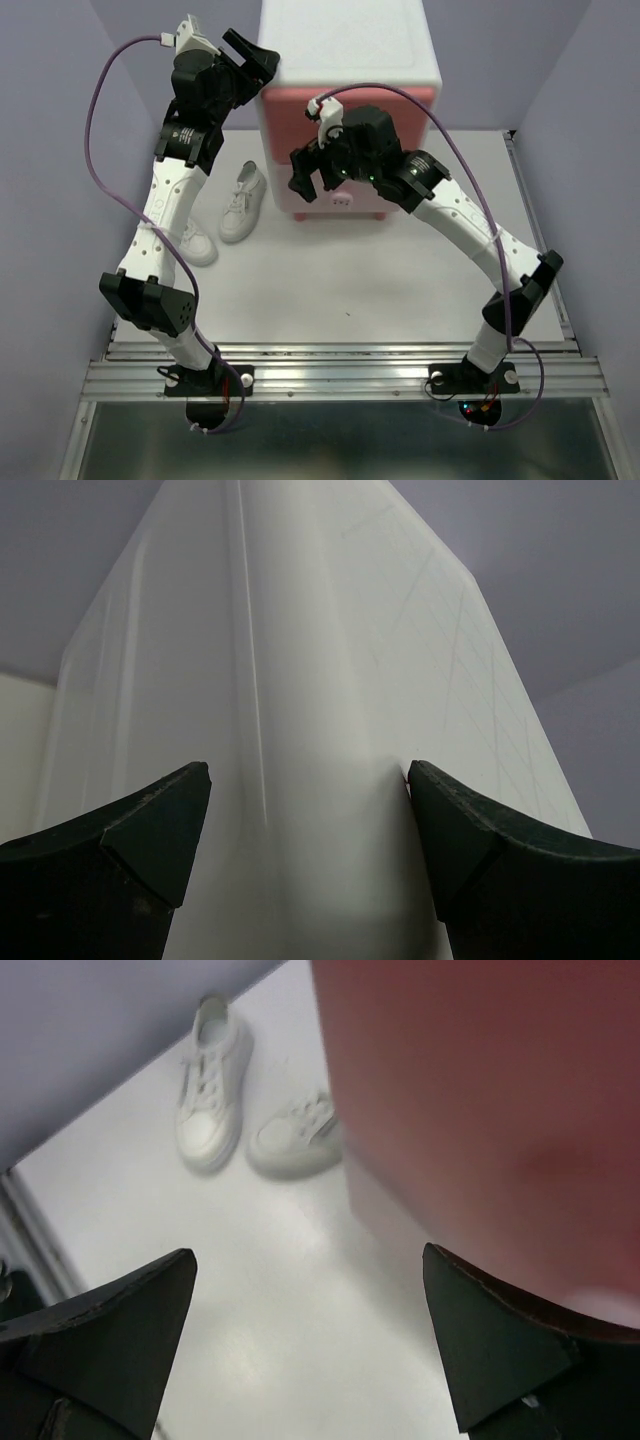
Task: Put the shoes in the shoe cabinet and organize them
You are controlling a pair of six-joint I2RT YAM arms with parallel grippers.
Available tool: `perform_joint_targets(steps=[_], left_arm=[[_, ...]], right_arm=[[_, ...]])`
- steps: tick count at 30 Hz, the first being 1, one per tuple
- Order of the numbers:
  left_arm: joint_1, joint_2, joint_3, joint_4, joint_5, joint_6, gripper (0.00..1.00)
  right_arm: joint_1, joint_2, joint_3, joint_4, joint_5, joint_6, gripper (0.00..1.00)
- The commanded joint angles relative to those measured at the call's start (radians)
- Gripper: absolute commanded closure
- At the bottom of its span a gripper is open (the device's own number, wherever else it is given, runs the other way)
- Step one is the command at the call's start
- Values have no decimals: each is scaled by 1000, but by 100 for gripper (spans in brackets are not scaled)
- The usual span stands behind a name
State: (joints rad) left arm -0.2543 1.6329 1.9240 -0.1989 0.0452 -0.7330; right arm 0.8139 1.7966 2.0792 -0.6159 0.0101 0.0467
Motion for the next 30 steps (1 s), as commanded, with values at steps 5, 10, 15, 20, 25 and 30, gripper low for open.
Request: perform_joint_targets(steps=[5, 10, 15, 20, 25, 30], left_arm=[[30, 113, -8, -462, -50, 135, 11], [30, 127, -11, -447, -50, 121, 11], [30, 128, -19, -432, -53, 121, 11], [30, 117, -26, -418, -67, 127, 11], [30, 98, -59, -395, -65, 119, 11], [30, 76, -92, -373, -84, 104, 11]], right_arm=[[20, -255, -362, -34, -328, 9, 0], [96, -293, -523, 5, -89, 68, 0], [96, -280, -648, 107, 267, 231, 0], [96, -137, -499, 13, 508, 450, 0], [96, 16, -386, 2, 683, 518, 0], [87, 95, -326, 4, 844, 532, 0]])
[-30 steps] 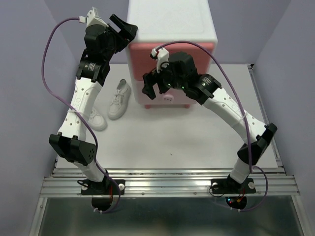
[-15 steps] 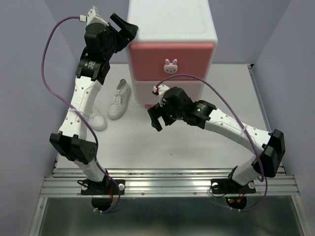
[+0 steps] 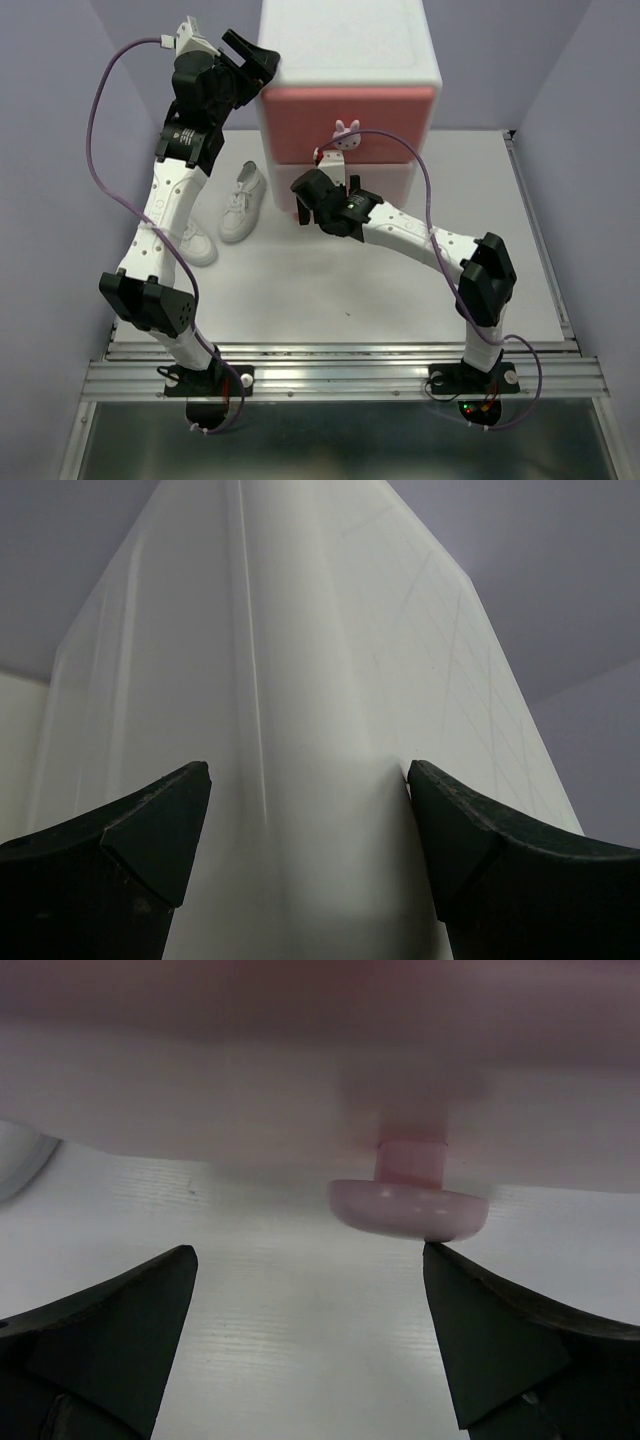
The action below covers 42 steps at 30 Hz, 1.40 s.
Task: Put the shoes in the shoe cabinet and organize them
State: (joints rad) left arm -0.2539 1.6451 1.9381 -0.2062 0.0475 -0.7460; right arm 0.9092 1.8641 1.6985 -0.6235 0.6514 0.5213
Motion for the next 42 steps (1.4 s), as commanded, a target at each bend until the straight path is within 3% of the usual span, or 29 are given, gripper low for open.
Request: perform_joint_targets(steps=[1, 16, 25, 30, 35, 39, 40, 42], left_arm=[[30, 58, -114, -358, -86, 114, 11], [30, 24, -180, -308, -78, 83, 11], [30, 24, -185, -300, -81, 82, 11], [30, 18, -208, -274, -86, 77, 11], [30, 19, -222, -260, -84, 83, 12], [30, 21, -226, -260, -92, 94, 13], [30, 22, -226, -259, -89, 94, 13], [30, 24, -229, -253, -84, 93, 13]], right_arm=[[-9, 32, 58, 10, 203, 56, 0], [-62, -48, -105, 77, 228, 17, 0], [-101, -48, -140, 366, 169, -185, 0], [-130, -48, -175, 497, 134, -221, 8], [-130, -59, -217, 613, 106, -300, 31], [-130, -100, -250, 668, 79, -322, 60], [-130, -120, -269, 674, 56, -334, 73], [-130, -146, -293, 674, 18, -339, 82]])
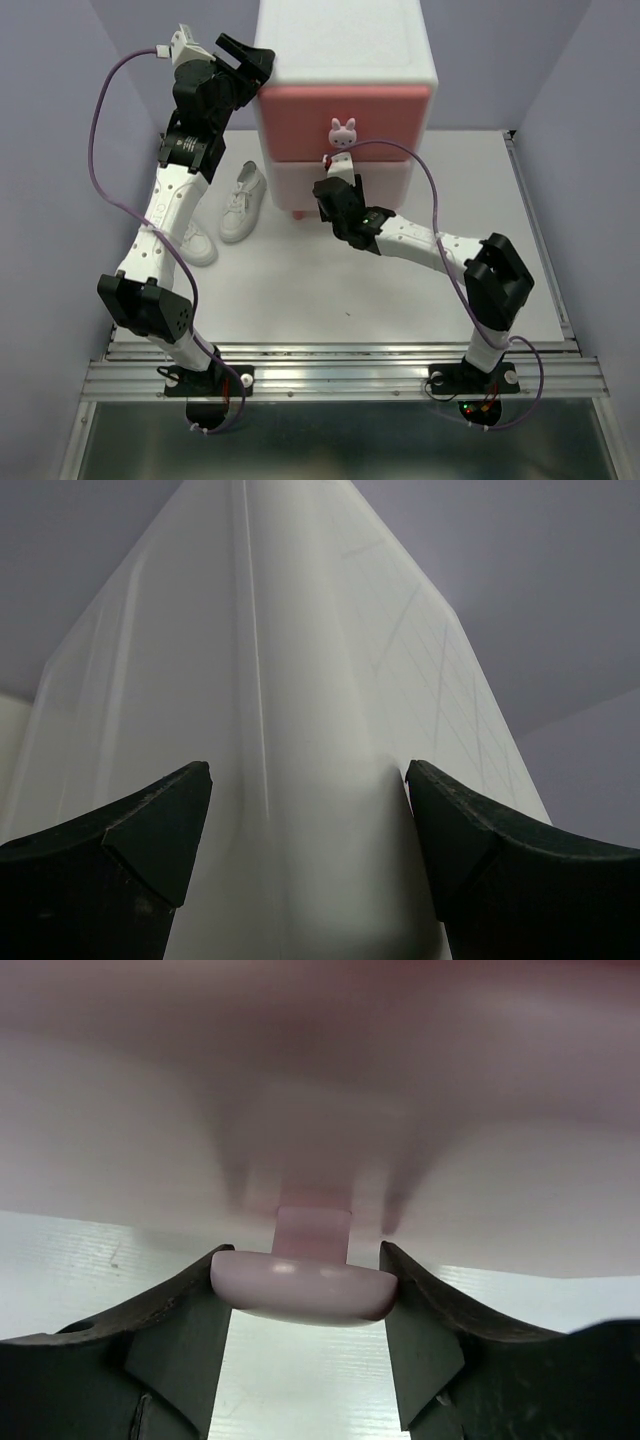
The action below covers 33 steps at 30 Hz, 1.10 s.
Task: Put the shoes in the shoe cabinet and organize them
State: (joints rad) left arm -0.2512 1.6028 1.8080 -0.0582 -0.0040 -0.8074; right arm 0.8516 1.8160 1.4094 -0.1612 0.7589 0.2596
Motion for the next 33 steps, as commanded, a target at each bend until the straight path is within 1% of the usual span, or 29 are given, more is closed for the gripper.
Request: perform_joint_targets(steps=[1, 2, 4, 7, 8, 9, 10, 13, 16, 19, 20, 21, 22, 23, 26, 29, 31, 33], left_arm=[[27, 65, -99, -399, -33, 152, 13], [27, 66, -99, -397, -33, 152, 13], [26, 69, -95, -396, -44, 154, 13], [26, 72, -82, -420, -89, 145, 13], [26, 72, -85, -422, -109, 139, 13], [26, 72, -85, -422, -114, 136, 13], [24, 72, -91, -419, -119, 134, 13], [20, 74, -101, -416, -143, 136, 13], [9, 72, -110, -413, -165, 126, 13], [-10, 66, -121, -402, -198, 113, 13], [-14, 65, -124, -402, -206, 103, 13], [-20, 60, -131, -399, -224, 99, 13], [-23, 59, -136, -399, -232, 90, 13], [-23, 57, -142, -394, -234, 74, 13], [-31, 48, -171, -368, -246, 53, 13], [-42, 42, -188, -358, -266, 47, 13], [-42, 45, -193, -356, -272, 47, 13], [-43, 48, -197, -351, -269, 48, 13]], right_arm=[[-72, -115, -22, 212, -108, -79, 84], [-72, -132, -70, 212, -121, -82, 88], [-53, -196, -154, 212, -147, -92, 92], [30, -291, -243, 227, -121, -125, 94], [71, -337, -301, 223, -121, -87, 95], [96, -337, -325, 213, -121, -65, 95], [119, -375, -366, 207, -101, -30, 95], [206, -423, -404, 151, -37, 24, 96], [263, -455, -421, 30, 8, 134, 96], [352, -492, -406, -87, 46, 259, 96], [395, -495, -397, -127, 66, 344, 97], [418, -492, -386, -221, 86, 396, 97], [440, -491, -379, -263, 86, 447, 97], [489, -483, -363, -344, 88, 542, 97], [575, -469, -340, -470, 112, 705, 97], [622, -448, -329, -543, 112, 811, 96], [653, -445, -326, -645, 118, 890, 97], [665, -457, -332, -708, 117, 944, 96]])
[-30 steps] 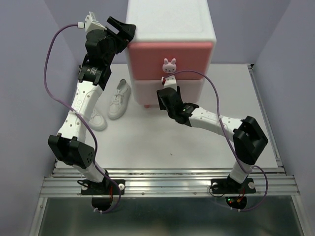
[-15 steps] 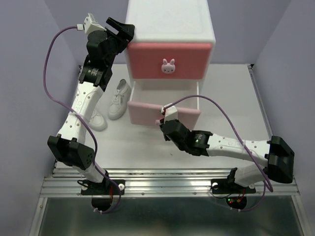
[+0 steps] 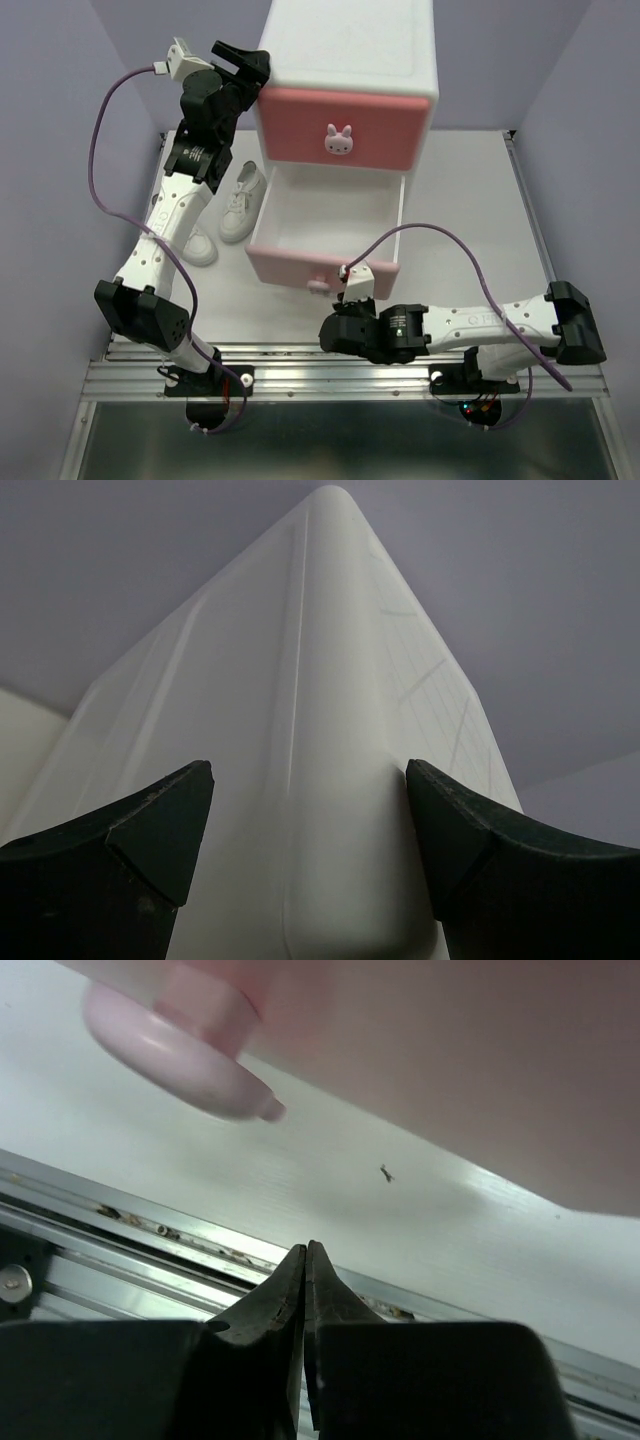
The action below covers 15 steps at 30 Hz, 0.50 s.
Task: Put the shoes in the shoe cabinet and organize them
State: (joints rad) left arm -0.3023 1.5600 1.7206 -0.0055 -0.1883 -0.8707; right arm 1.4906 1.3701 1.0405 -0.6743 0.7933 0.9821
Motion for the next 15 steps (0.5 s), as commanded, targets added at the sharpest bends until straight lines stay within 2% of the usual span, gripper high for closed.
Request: perform_joint_targets(steps=[1, 6, 9, 10, 11, 12, 13, 15], left_arm=[[8, 95, -105, -401, -85, 111, 13], [8, 110, -70, -410, -94, 124, 13], [8, 118, -27, -432, -91, 133, 12], [8, 123, 11, -453, -88, 136, 12], [8, 124, 34, -465, -85, 144, 10], [8, 126, 57, -478, -71, 150, 9], [8, 129, 106, -502, -65, 159, 6], [9, 133, 166, -533, -56, 186, 2]], right_arm=[[36, -29, 30, -206, 74, 227, 95], [36, -95, 3, -219, 64, 170, 89], [36, -133, 58, -174, 72, 60, 59], [36, -147, 88, -159, 83, 40, 42], [36, -161, 102, -147, 93, 27, 33], [36, -195, 114, -125, 109, 27, 19], [36, -210, 124, -114, 145, 26, 0], [36, -253, 157, -111, 185, 32, 0]])
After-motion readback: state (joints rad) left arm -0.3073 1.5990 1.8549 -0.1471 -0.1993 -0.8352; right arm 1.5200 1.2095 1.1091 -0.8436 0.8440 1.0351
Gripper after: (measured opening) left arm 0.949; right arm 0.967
